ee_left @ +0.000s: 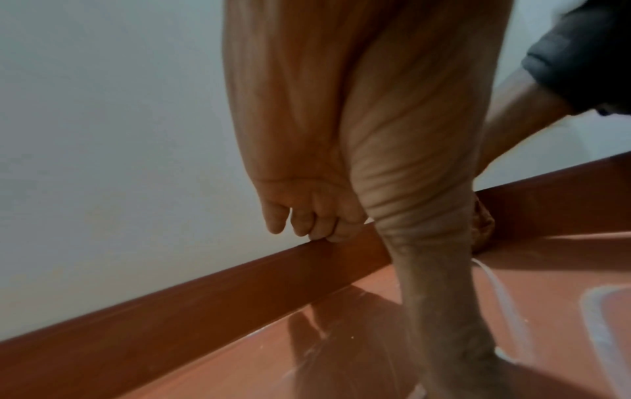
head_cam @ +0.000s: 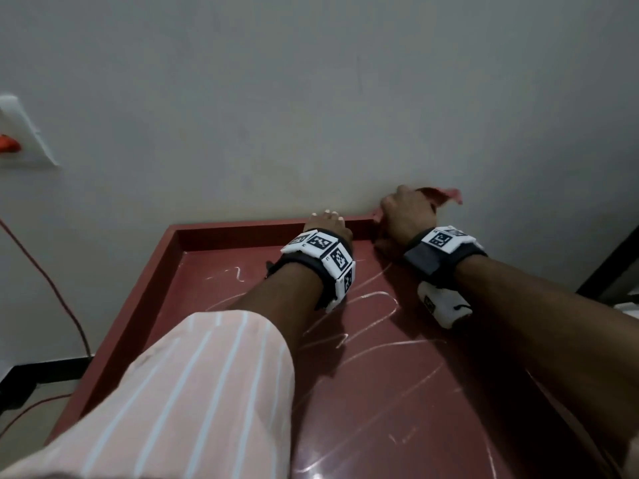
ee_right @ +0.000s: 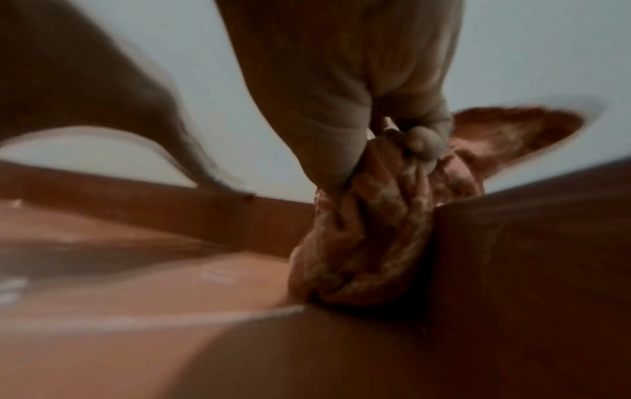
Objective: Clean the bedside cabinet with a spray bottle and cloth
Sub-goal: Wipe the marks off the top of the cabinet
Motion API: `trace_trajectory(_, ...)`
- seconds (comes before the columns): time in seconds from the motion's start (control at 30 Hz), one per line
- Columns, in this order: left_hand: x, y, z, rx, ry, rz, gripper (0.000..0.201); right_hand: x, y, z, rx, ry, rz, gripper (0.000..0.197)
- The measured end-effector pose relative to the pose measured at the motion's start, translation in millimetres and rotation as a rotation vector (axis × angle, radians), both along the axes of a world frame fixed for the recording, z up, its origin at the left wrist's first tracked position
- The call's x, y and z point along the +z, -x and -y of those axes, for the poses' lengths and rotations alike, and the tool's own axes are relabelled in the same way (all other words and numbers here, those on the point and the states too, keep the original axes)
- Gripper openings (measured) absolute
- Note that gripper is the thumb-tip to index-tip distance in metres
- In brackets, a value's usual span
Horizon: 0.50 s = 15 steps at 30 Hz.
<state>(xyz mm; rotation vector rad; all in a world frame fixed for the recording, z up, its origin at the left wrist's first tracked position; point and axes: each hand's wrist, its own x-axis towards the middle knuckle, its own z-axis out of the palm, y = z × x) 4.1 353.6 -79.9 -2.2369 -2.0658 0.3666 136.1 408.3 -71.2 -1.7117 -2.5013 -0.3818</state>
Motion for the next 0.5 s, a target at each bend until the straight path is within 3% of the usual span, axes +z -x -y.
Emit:
trace_trajectory(0.07, 0, -3, 0, -0.005, -0.014, -0.051, 0.059, 3, -12, -12, -0.096, -0.022, -0.09, 0.04)
trace_trajectory(0.2, -1, -1, -1, 0.008, -0.016, -0.024, 0.061, -5, -6, -30, -0.279, 0.036, -0.061, 0.035)
trace_trajectory(0.37, -3, 9, -2, 0.02, -0.013, 0.061, 0.056, -11, -15, -34, -0.237, 0.197, -0.365, 0.035)
trace_trajectory(0.5, 0, 1, 0, 0.014, 0.016, 0.017, 0.059, -17, -35, -22, -0.349, 0.217, -0.41, 0.046)
